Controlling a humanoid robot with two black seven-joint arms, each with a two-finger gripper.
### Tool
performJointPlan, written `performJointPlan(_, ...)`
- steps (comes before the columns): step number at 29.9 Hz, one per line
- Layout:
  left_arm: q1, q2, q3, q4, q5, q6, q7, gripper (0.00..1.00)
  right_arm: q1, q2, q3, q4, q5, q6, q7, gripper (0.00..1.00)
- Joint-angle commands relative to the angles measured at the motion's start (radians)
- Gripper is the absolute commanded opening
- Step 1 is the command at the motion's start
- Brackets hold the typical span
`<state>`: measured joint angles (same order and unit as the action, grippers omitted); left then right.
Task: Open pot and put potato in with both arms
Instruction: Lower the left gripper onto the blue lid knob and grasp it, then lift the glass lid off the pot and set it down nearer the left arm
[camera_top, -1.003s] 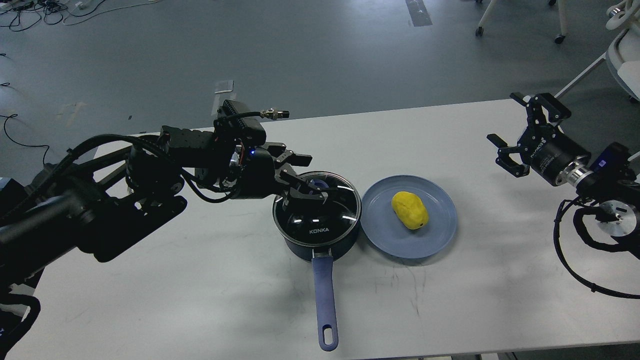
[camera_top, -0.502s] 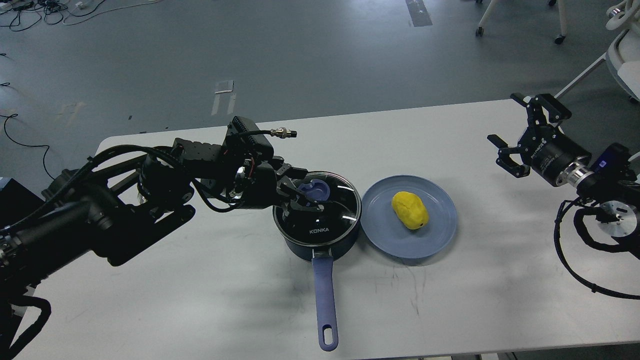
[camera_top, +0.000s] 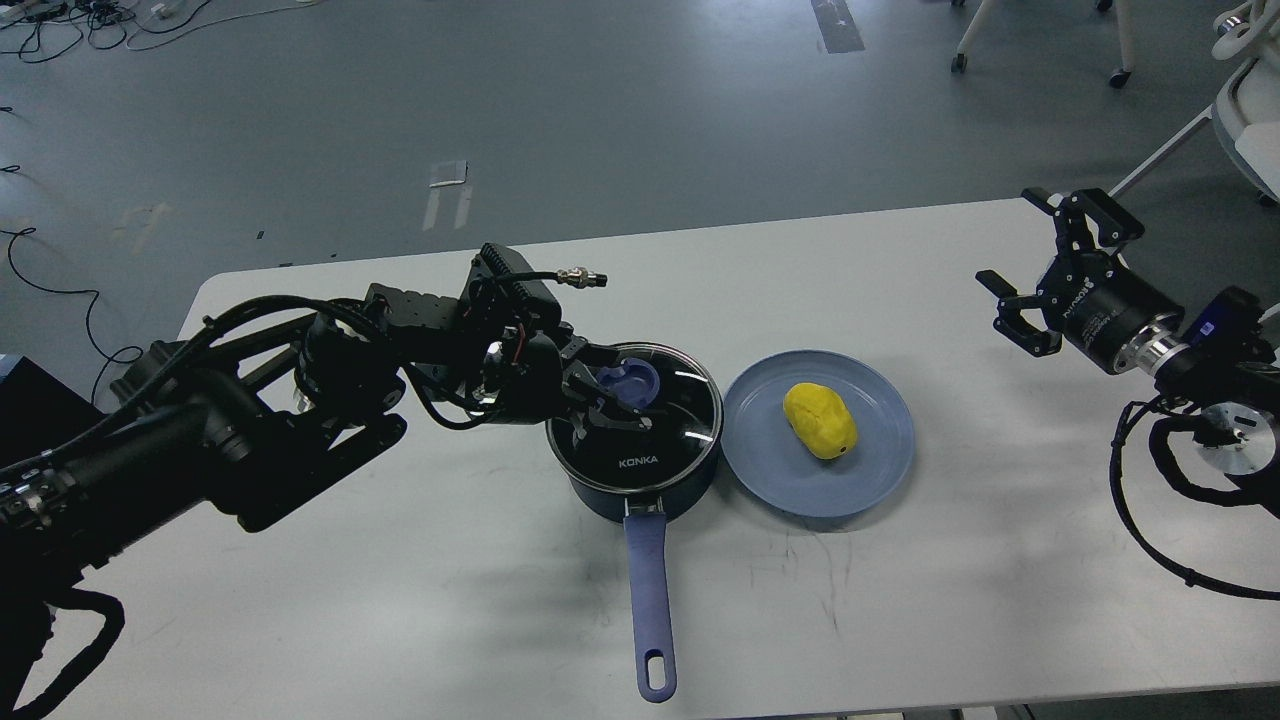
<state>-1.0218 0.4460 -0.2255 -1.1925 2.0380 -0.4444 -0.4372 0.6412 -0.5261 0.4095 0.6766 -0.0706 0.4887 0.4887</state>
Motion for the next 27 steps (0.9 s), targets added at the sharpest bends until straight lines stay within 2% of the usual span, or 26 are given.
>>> performJointPlan(1,0.008,0.0,0.0,-0.001,-0.004,0.001,-0.002,0.95,-0.005,0.0,0.0,0.0,0.0,0.0,0.0,1.0)
performJointPlan(4,0.009,0.0,0.0,-0.001,-0.005,0.001,-0.003,0.88,-0.008,0.0,-0.001,0.0,0.0,0.0,0.0,1.0)
performJointPlan(7,0.009,0.0,0.0,-0.001,-0.005,0.001,-0.003,0.72,-0.011,0.0,-0.001,0.0,0.0,0.0,0.0,1.0)
performJointPlan(14,0.0,0.002,-0.003,-0.01,-0.004,0.003,-0.005,0.5,-0.012,0.0,-0.001,0.001,0.0,0.0,0.0,1.0)
performJointPlan(21,-0.041,0.02,-0.006,-0.019,-0.01,0.029,-0.02,0.49,-0.012,0.0,-0.001,0.001,0.0,0.0,0.0,1.0)
performJointPlan(23,-0.053,0.077,-0.006,-0.051,-0.012,0.03,-0.052,0.49,-0.012,0.0,-0.001,0.001,0.0,0.0,0.0,1.0)
performJointPlan(27,-0.06,0.164,-0.011,-0.07,-0.027,0.065,-0.052,0.49,-0.012,0.0,0.0,0.0,0.0,0.0,0.0,1.0)
